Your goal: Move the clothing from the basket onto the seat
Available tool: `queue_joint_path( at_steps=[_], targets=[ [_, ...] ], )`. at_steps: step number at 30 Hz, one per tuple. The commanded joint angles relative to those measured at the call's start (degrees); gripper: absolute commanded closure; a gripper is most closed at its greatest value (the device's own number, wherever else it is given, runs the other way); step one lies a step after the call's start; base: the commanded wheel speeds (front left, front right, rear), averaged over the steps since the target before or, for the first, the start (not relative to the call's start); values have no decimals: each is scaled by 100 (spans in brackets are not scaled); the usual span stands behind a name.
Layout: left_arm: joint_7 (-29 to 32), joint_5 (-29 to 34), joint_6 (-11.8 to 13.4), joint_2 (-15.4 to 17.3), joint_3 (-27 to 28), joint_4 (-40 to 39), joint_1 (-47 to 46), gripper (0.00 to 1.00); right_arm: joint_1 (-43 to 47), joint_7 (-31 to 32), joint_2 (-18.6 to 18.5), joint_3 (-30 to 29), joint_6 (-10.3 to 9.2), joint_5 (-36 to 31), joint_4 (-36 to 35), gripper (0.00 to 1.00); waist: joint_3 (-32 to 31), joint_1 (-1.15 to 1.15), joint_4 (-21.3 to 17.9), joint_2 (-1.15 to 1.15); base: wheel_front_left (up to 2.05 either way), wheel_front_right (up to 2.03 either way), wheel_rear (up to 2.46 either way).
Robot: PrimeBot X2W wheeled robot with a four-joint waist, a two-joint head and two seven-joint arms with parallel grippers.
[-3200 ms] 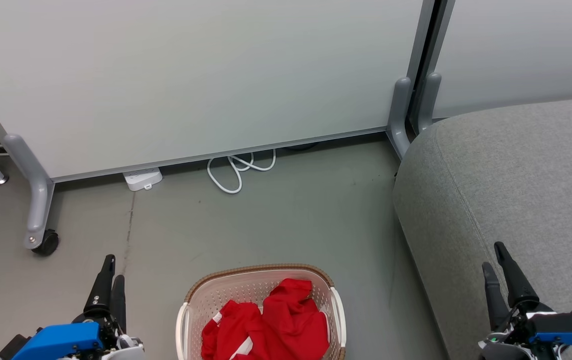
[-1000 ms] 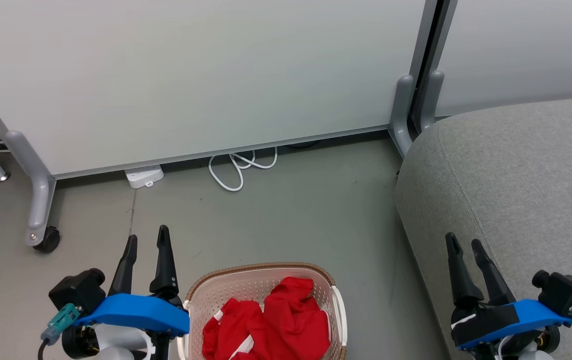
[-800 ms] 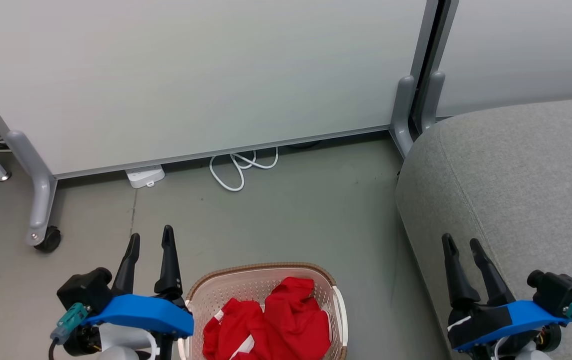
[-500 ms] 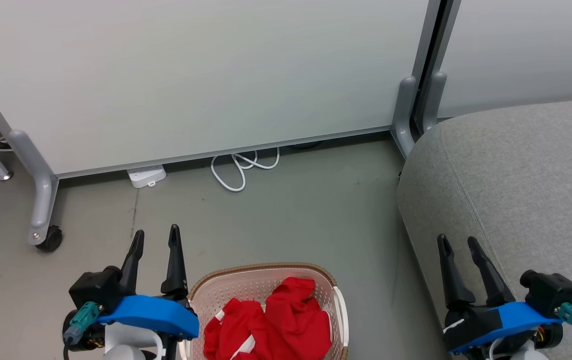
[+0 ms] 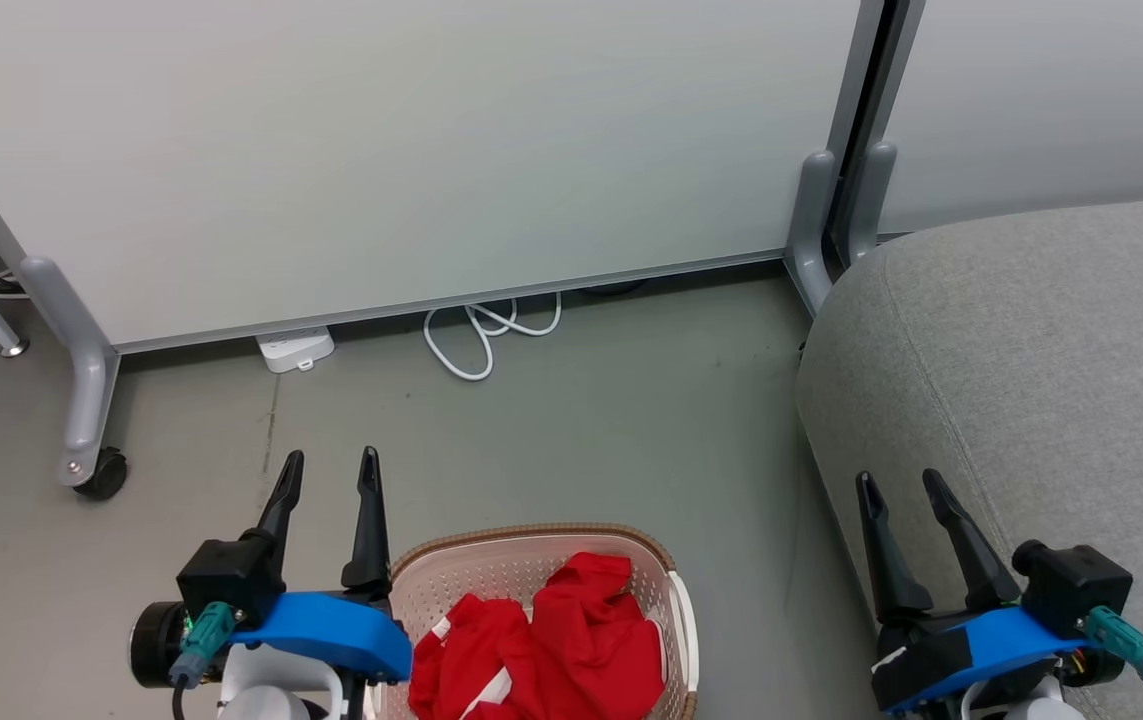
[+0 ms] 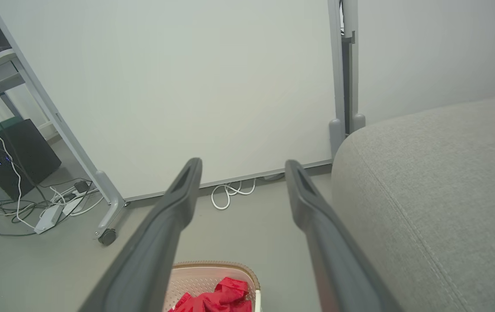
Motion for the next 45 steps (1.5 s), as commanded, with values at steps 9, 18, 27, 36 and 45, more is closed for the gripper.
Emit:
queue_joint_path(
  at_steps=[9,18,27,36,45],
  targets=[
    [-144,477,20,23,-91,89,-119,0,-105,-147,-44,59,12,-479,24,0,-9,0,18,0,0,0,0],
    [-239,814,13,24,-161,192,-128,0,-89,-240,-42,90,12,-883,73,0,-17,0,27,0,0,0,0],
    [-323,1184,13,24,-216,268,-127,0,-97,-328,-40,112,12,-1245,150,0,-25,0,33,0,0,0,0],
    [-331,1192,-14,23,-186,325,-97,0,-87,-337,-32,130,9,-1272,174,0,-41,0,29,0,0,0,0],
    [-331,1090,-50,22,-199,322,-127,0,-100,-337,-27,150,9,-1270,166,0,-5,0,-3,0,0,0,0]
  ],
)
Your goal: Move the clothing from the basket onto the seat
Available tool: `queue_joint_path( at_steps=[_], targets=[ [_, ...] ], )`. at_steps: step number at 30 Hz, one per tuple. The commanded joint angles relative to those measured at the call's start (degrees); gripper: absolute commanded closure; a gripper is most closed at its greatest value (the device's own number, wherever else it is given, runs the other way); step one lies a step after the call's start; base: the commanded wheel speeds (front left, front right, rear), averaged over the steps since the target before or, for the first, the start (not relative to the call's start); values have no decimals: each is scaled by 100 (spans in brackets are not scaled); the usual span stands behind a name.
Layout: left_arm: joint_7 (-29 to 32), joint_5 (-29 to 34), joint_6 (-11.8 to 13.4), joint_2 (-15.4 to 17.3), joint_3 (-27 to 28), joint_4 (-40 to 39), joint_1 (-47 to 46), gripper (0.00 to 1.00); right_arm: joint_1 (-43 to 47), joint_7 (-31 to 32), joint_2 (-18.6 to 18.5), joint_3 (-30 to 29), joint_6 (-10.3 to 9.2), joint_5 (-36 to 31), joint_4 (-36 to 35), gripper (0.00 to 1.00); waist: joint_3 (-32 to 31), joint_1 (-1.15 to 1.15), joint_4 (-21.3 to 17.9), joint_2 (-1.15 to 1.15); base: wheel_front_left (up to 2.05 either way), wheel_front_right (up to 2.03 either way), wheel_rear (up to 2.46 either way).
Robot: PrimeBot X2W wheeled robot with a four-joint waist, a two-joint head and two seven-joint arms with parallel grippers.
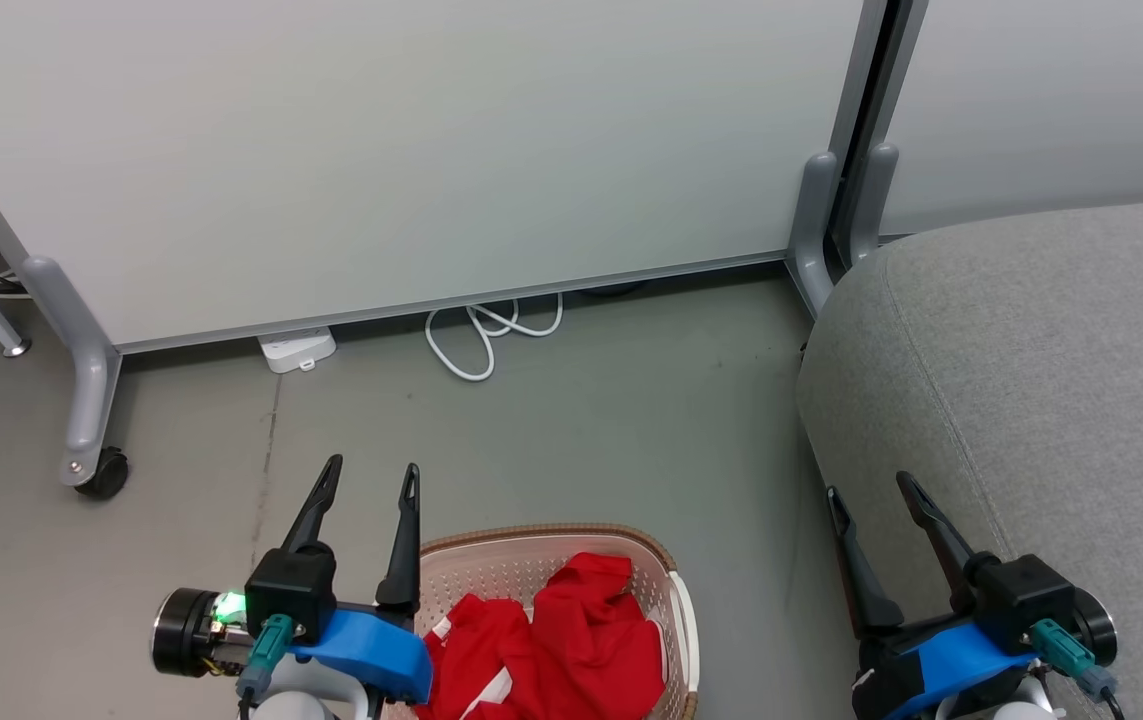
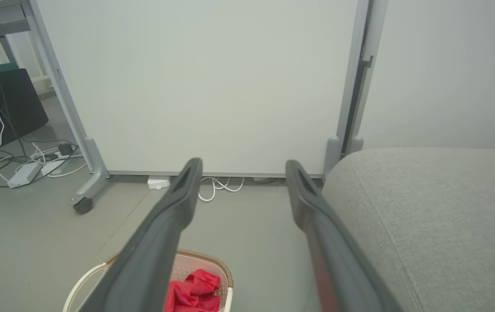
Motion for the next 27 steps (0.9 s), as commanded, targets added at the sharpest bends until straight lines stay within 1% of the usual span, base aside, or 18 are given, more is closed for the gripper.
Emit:
queue_joint_path(
  at_steps=[1,7,14,23,27],
  targets=[
    [-28,-42,-37,10,-2,-8,-100,0,-67,-32,-21,8,3,-18,-10,0,24,0,-17,0,0,0,0],
    [-25,57,-190,9,-145,181,-389,0,-170,-30,-23,23,3,-36,-46,0,248,0,-153,0,0,0,0],
    [-23,72,-362,74,-318,645,-1015,0,-492,-28,-29,61,3,-38,-185,0,881,0,-454,0,0,0,0],
    [-23,44,-457,408,-823,1748,-1903,0,-1014,-28,-18,96,3,-15,-410,0,1808,0,-905,0,0,0,0],
    [-23,-100,-462,571,-1204,2221,-2250,0,-1218,-28,-13,110,3,42,-485,0,2205,0,-1084,0,0,0,0]
  ],
)
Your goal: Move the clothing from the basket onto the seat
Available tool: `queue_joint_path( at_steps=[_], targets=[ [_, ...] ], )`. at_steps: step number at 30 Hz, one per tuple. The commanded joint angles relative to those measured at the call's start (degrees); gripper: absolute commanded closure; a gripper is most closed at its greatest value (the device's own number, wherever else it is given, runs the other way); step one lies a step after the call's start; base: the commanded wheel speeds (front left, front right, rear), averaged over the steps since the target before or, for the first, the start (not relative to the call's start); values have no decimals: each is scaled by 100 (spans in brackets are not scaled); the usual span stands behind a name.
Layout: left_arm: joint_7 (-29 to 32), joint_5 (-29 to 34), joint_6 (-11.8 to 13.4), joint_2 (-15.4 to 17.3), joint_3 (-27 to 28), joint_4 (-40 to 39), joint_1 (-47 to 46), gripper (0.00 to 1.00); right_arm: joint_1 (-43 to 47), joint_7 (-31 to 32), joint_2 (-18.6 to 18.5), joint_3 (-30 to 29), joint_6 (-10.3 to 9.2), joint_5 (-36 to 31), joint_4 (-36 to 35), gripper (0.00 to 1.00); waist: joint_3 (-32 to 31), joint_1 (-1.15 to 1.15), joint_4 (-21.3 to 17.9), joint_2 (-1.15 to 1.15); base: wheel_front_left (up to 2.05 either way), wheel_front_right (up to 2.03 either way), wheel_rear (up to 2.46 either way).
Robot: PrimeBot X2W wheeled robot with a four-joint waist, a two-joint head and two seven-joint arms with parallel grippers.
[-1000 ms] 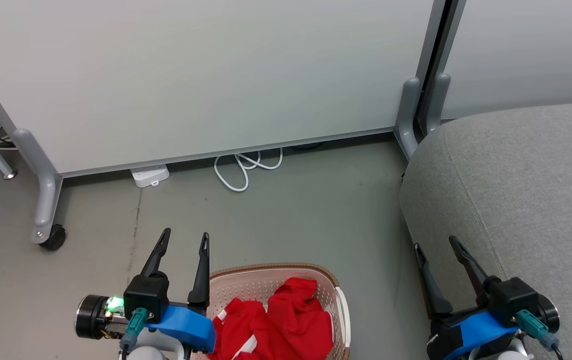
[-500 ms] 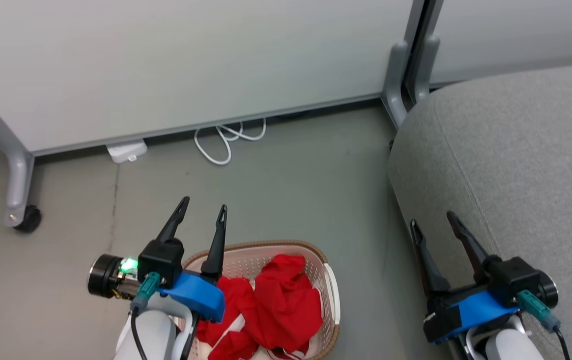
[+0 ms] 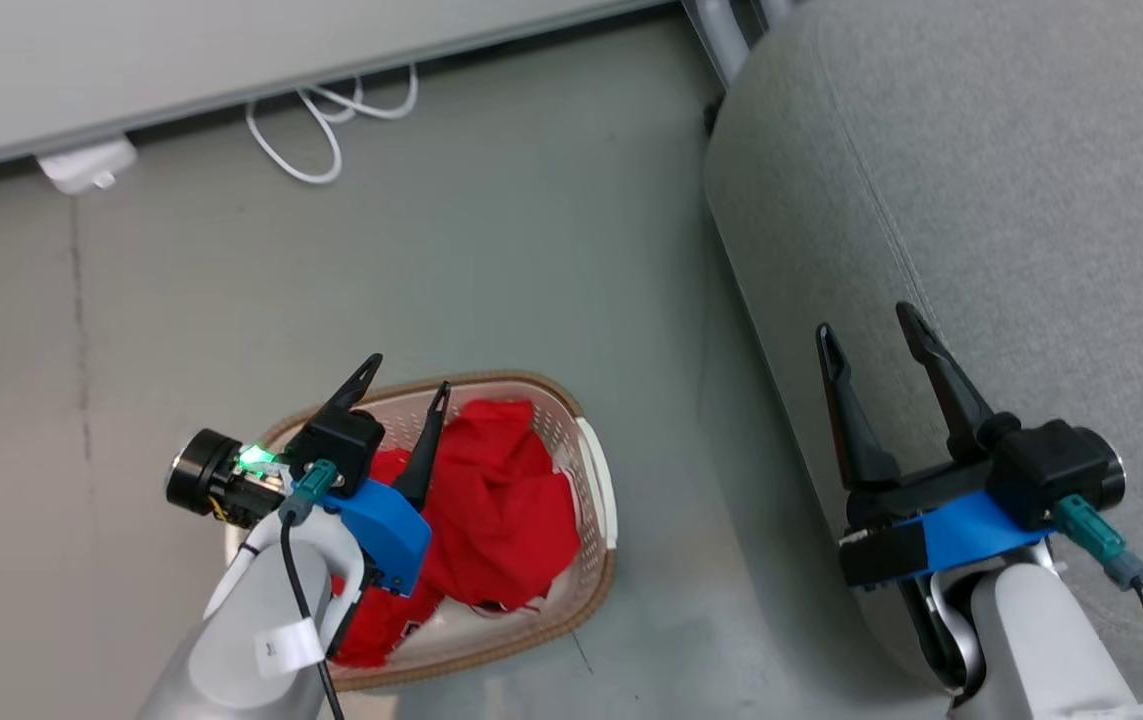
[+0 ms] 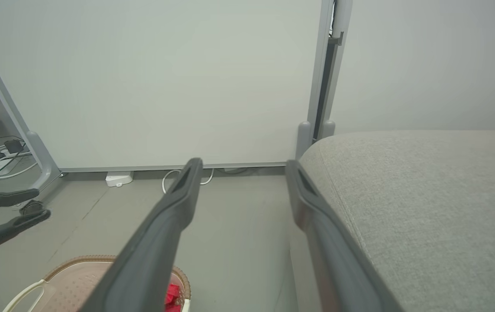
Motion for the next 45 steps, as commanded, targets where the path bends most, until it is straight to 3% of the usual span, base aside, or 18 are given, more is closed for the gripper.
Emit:
queue_joint_path(
  at_steps=[1,9,20,29,45],
  targets=[
    [-15,-70,-25,103,-150,184,-220,0,-145,-23,-11,25,3,38,-60,0,449,-1,-284,0,0,0,0],
    [-15,-468,-25,282,-1040,1143,-857,0,-412,-24,-9,81,3,140,-191,0,1144,-1,-486,0,0,0,0],
    [103,-847,-26,233,-1890,2337,-1565,0,-680,-24,-9,125,3,214,-299,0,1808,-1,-645,0,0,0,0],
    [301,-871,-25,194,-2151,2982,-2102,0,-817,-24,-8,168,3,340,-376,0,2347,-1,-804,0,0,0,0],
    [1049,-591,318,473,-2538,3199,-2664,0,-988,-24,-8,184,3,501,-510,0,3076,-1,-928,0,0,0,0]
  ],
)
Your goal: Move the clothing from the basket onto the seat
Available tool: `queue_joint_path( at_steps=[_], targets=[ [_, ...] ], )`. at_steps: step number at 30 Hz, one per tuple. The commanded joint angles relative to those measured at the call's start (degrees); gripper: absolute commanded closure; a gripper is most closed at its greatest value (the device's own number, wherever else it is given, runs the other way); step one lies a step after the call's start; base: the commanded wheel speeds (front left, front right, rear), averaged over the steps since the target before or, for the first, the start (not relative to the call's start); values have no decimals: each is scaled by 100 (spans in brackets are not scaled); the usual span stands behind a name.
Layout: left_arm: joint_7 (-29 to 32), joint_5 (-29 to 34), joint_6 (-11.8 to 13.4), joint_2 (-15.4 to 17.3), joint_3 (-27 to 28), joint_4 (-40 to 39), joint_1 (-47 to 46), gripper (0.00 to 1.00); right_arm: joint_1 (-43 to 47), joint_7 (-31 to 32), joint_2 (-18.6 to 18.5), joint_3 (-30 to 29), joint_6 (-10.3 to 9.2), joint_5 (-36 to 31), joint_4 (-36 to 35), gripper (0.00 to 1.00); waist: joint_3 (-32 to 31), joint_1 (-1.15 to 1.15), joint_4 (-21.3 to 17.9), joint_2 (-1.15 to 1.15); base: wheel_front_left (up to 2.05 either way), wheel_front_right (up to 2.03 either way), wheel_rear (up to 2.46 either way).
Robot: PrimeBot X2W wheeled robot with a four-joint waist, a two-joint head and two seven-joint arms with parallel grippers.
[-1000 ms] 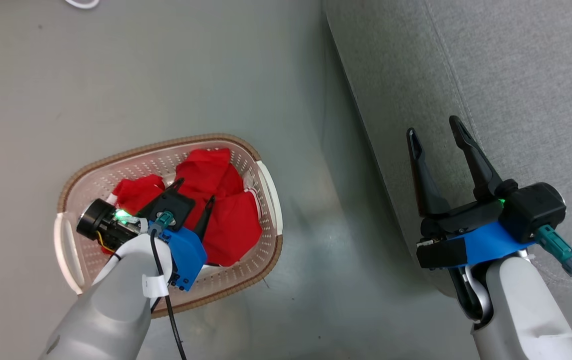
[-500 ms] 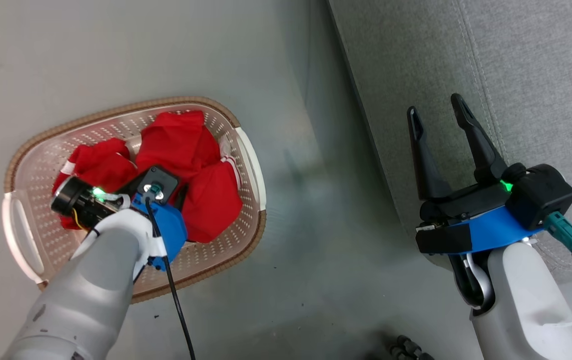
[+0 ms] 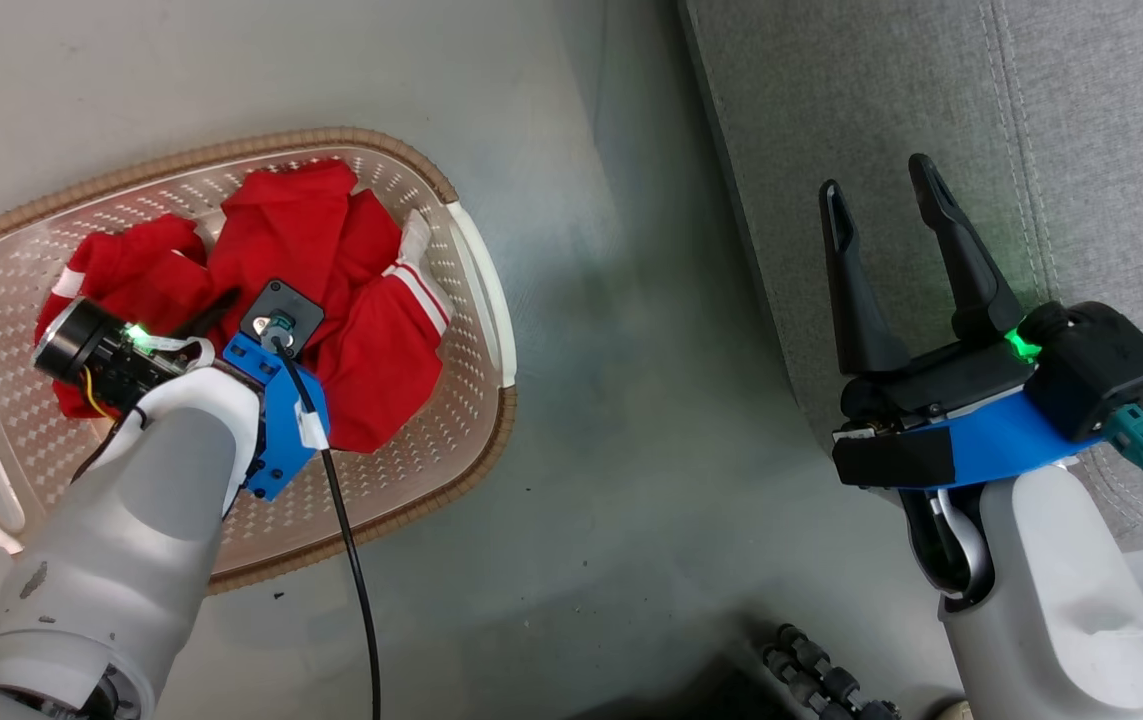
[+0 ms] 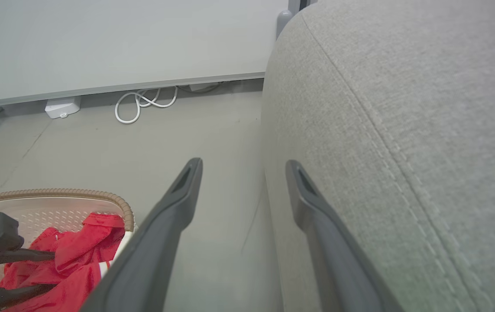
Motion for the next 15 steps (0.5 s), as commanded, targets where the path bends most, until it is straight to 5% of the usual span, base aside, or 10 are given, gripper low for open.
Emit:
queue_joint_path(
  at_steps=[1,7,9,10,15],
  targets=[
    [35,32,32,36,-29,5,-107,0,-70,-24,-9,8,3,19,-39,0,58,-1,-16,0,0,0,0],
    [70,56,46,69,-141,15,-158,0,-50,-24,-9,13,3,56,-54,0,120,-1,-29,0,0,0,0],
    [96,54,50,48,-161,16,-155,91,-35,-24,-9,4,3,59,-55,0,114,-1,-21,0,0,0,0],
    [118,43,43,30,-169,17,-151,100,-30,-24,-9,2,3,54,-47,0,106,-1,-16,0,0,0,0],
    [108,2,30,-54,-225,20,-109,100,-49,-24,-9,-6,3,13,-16,0,25,-1,28,0,0,0,0]
  ],
)
